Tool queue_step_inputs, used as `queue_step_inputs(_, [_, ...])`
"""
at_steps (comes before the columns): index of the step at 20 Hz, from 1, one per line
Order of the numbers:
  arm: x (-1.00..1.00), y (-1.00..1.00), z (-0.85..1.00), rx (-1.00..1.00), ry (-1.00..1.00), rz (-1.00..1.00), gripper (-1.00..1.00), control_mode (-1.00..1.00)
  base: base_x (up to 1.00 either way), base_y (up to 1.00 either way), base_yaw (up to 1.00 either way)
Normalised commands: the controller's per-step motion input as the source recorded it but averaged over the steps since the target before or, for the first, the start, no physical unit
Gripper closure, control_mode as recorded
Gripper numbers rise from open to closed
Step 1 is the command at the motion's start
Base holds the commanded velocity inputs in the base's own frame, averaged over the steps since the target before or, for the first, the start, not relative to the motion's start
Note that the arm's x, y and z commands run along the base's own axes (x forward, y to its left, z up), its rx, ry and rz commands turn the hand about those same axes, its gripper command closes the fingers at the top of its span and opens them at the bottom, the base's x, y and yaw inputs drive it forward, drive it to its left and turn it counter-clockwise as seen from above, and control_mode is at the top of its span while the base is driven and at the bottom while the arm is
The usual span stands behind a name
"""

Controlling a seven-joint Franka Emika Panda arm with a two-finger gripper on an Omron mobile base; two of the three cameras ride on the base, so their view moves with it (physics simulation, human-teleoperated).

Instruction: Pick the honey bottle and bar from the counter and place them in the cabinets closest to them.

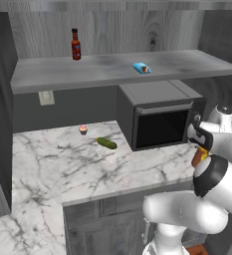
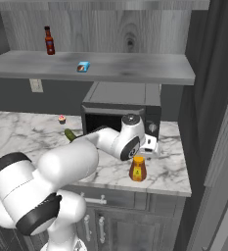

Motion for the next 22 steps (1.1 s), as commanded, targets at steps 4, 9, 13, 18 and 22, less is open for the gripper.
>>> queue_step_inputs(4, [0.00, 0.00, -0.23, 0.00, 0.00, 0.00, -1.00, -1.00, 0.00, 0.00, 0.00])
queue_step_inputs(9, [0.00, 0.00, -0.25, 0.00, 0.00, 0.00, -1.00, -1.00, 0.00, 0.00, 0.00])
queue_step_inputs(13, [0.00, 0.00, -0.19, 0.00, 0.00, 0.00, -1.00, -1.00, 0.00, 0.00, 0.00])
queue_step_inputs(18, [0.00, 0.00, -0.03, 0.00, 0.00, 0.00, 1.00, -1.00, 0.00, 0.00, 0.00])
queue_step_inputs(22, [0.00, 0.00, 0.00, 0.00, 0.00, 0.00, 1.00, -1.00, 0.00, 0.00, 0.00])
